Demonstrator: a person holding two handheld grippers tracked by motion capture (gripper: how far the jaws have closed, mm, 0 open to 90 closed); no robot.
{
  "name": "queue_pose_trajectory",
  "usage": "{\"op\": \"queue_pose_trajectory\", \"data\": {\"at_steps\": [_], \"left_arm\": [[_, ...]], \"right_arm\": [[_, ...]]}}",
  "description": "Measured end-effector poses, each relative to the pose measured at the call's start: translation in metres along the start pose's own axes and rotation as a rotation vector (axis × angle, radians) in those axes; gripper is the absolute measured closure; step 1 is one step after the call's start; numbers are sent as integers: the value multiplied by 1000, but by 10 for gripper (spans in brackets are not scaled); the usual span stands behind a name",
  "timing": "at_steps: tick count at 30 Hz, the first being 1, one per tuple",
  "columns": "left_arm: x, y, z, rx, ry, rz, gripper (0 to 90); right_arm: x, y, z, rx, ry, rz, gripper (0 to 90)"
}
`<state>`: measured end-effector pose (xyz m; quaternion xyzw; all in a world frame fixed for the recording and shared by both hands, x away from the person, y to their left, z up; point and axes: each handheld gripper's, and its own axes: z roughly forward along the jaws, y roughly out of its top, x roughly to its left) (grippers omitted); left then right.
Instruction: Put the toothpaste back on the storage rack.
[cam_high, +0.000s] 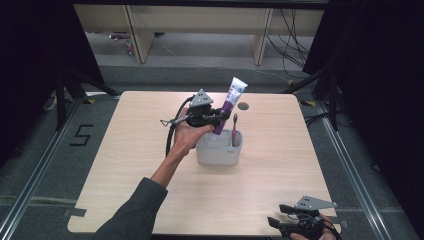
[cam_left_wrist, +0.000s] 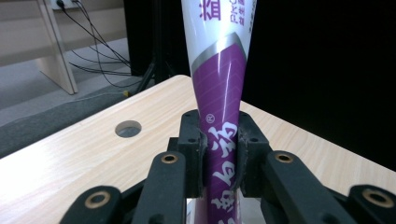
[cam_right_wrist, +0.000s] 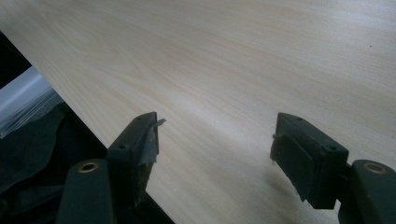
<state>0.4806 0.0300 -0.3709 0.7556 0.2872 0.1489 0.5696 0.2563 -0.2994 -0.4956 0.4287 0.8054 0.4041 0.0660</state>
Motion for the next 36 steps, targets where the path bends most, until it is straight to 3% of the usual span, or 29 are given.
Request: {"op": "queue_pose_trajectory", "data": {"at_steps": [20,22,23,25,29,30,32,36], "left_arm": [[8,-29,8,-22,-14,-43,753],[9,-33,7,-23,-19,-47,752],[10,-34,7,-25,-24,-53,752],[10,-38,7,-26,-18,-52,752],[11,-43,6,-16,-18,-48,751],[11,-44,6,-11,-18,-48,751],[12,-47,6,-6,-15,-53,751],[11,-51,7,3,-15,-52,751]], "right_arm": [[-1,-2,-1,2,1,-5,319],[0,-2,-1,6,7,14,319],[-1,-2,-1,2,-1,-5,319],[1,-2,-1,7,7,16,319],[-1,-2,-1,3,-2,-4,319],[1,-2,-1,9,5,17,319],[-1,-2,-1,4,-4,-7,319],[1,-2,-1,9,7,15,319]]}}
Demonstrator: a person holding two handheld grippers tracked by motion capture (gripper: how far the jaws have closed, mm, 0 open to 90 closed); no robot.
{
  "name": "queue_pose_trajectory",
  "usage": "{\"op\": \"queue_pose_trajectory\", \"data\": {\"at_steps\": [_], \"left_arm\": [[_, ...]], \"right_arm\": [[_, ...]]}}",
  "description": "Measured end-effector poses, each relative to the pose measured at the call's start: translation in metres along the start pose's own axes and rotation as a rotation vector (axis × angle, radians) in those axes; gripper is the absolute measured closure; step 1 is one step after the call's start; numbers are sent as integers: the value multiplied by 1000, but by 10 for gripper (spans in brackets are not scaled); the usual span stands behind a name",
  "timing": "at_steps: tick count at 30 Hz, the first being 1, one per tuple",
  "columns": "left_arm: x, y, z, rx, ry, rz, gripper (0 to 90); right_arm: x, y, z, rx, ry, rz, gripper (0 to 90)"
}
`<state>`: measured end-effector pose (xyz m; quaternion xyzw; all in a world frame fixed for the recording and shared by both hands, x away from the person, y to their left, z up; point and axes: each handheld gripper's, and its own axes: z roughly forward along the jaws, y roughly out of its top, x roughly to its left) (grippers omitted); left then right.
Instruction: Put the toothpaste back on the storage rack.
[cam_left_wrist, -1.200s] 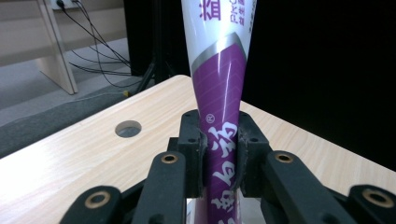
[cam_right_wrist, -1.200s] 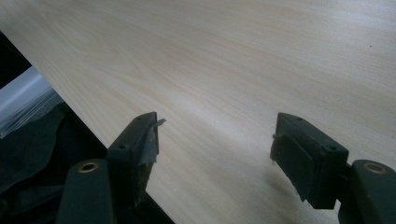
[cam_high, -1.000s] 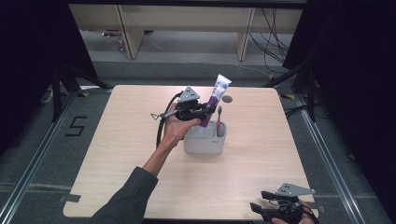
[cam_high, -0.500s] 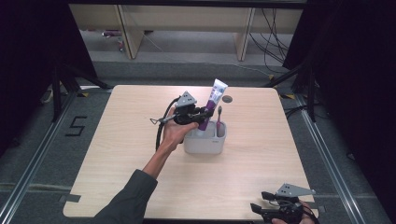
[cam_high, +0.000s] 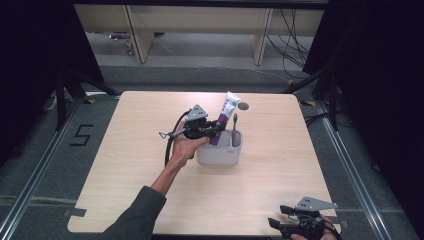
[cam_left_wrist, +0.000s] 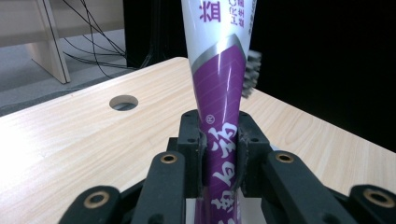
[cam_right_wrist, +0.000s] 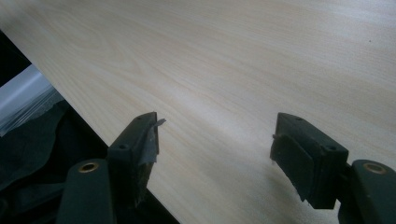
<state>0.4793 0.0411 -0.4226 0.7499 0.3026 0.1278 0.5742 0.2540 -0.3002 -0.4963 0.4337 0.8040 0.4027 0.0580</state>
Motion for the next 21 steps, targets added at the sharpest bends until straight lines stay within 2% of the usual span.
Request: {"op": "queue_pose_trajectory", "data": {"at_steps": [1,2,3,6,10,11,13,17,21], "left_arm": [[0,-1,0,4,0,1,751],[0,-2,0,6,1,4,750],[0,-3,0,4,1,1,750],[1,-7,0,11,5,-2,750],[1,-10,0,25,7,8,748],[2,-11,0,26,4,10,748],[3,-14,1,34,8,11,747],[4,-19,1,48,17,20,746],[4,-20,0,68,15,45,741]], "right_arm": [[-2,0,0,-3,-10,-20,319],[0,0,0,2,0,4,319],[-1,0,-1,-3,-6,-13,320],[-2,0,0,-8,-11,-26,320],[-1,0,1,-2,-1,-13,320],[0,0,0,9,2,11,319],[1,0,0,13,7,25,320],[1,0,1,13,6,22,320],[-1,0,1,-6,1,0,320]]}}
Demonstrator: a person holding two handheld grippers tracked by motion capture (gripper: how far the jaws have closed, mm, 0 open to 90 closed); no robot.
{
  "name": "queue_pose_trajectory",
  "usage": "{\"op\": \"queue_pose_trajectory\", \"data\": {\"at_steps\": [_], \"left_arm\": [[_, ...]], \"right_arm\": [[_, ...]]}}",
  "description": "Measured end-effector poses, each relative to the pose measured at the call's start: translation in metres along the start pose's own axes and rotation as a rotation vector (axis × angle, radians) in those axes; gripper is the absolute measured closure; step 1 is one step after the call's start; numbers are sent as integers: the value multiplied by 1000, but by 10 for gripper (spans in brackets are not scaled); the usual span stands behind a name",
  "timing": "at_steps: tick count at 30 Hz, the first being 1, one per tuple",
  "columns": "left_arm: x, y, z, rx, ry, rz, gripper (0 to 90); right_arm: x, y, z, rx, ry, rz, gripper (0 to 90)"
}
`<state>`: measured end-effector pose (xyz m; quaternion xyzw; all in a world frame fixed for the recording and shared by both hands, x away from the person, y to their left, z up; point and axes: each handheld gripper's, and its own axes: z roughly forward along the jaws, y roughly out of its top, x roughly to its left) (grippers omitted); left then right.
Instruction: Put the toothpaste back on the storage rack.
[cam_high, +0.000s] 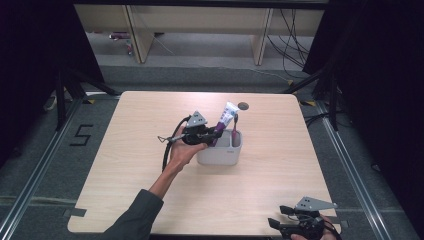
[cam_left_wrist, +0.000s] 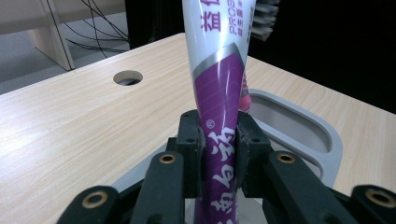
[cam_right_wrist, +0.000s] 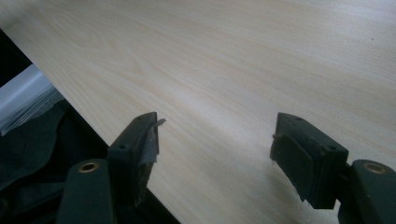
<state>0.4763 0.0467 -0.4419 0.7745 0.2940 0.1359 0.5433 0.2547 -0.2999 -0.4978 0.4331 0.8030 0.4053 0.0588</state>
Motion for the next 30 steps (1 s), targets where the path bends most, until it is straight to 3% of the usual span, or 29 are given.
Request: {"op": "queue_pose_trajectory", "data": {"at_steps": [1,11,13,14,18,19,30], "left_arm": [[-1,0,0,5,-2,1,739],[-7,8,-6,-13,-5,30,706],[-6,13,-10,-18,-5,65,696],[-5,13,-11,-15,-2,68,687],[-6,14,-17,-10,2,53,673],[-7,14,-18,-10,-2,52,674],[-7,17,-27,8,-1,52,649]], "right_arm": [[-1,0,0,-2,-8,-18,320],[-1,0,-1,5,-17,-22,320],[1,0,-1,7,-5,5,320],[-1,0,-1,5,-18,-23,320],[-1,0,0,8,-17,-24,319],[1,0,0,11,-6,2,320],[1,0,0,10,-9,0,320]]}}
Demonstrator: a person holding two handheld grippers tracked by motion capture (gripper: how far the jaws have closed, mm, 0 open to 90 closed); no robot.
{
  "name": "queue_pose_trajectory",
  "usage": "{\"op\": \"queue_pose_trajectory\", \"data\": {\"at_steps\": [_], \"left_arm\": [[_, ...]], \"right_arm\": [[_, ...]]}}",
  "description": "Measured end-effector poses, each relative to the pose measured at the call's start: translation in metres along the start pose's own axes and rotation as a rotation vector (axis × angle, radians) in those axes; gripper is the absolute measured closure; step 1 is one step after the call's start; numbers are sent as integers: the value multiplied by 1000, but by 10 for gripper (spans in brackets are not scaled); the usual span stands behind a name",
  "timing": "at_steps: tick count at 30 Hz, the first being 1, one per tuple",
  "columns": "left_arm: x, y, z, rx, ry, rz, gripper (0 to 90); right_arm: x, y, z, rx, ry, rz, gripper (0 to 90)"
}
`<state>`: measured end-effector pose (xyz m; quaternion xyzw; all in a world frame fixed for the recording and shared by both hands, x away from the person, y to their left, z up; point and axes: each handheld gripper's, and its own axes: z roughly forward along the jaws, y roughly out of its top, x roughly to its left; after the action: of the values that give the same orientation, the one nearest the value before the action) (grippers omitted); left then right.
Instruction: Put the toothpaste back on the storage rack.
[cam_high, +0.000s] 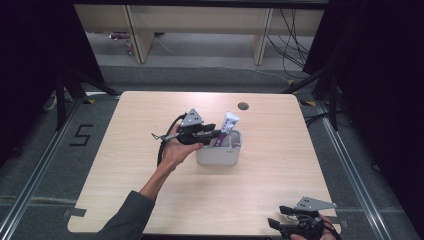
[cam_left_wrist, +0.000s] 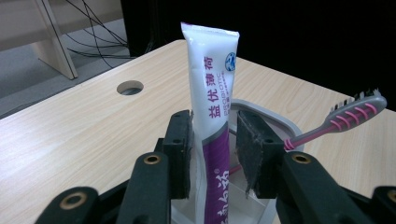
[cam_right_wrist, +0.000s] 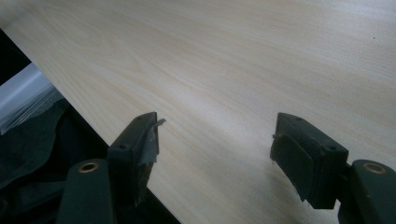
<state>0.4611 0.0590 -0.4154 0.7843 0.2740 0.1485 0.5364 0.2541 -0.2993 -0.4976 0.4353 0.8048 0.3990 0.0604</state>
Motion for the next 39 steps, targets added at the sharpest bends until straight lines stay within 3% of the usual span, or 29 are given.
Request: {"op": "queue_pose_trajectory", "data": {"at_steps": [10,15,16,17,19,21,22,24,26,36,37,39], "left_arm": [[-3,1,-10,6,-14,-12,586],[-5,2,-15,6,-15,-14,536],[-6,2,-17,10,-11,-15,525],[-7,2,-18,6,-15,-12,515],[-10,3,-22,6,-11,-9,494],[-12,4,-26,8,-6,-11,459],[-12,4,-27,12,-3,-8,445],[-13,4,-31,6,-6,-21,409],[-14,4,-35,13,-3,-26,372],[-15,-7,-54,23,24,-32,251],[-15,-8,-55,21,26,-37,245],[-14,-11,-59,17,28,-48,240]], "right_arm": [[1,0,-1,1,4,14,319],[-2,0,-1,-5,-4,-8,319],[-2,0,0,-9,2,-5,319],[1,0,-1,3,14,38,319],[-2,1,-1,-8,11,0,318],[-2,1,-1,-10,9,2,317],[1,1,-2,0,7,41,317],[-2,1,-1,-17,-4,-3,317],[-3,1,-1,-18,-4,-6,316],[0,1,0,-9,12,45,314],[-2,1,-1,-10,0,16,314],[-3,1,1,-21,10,11,313]]}}
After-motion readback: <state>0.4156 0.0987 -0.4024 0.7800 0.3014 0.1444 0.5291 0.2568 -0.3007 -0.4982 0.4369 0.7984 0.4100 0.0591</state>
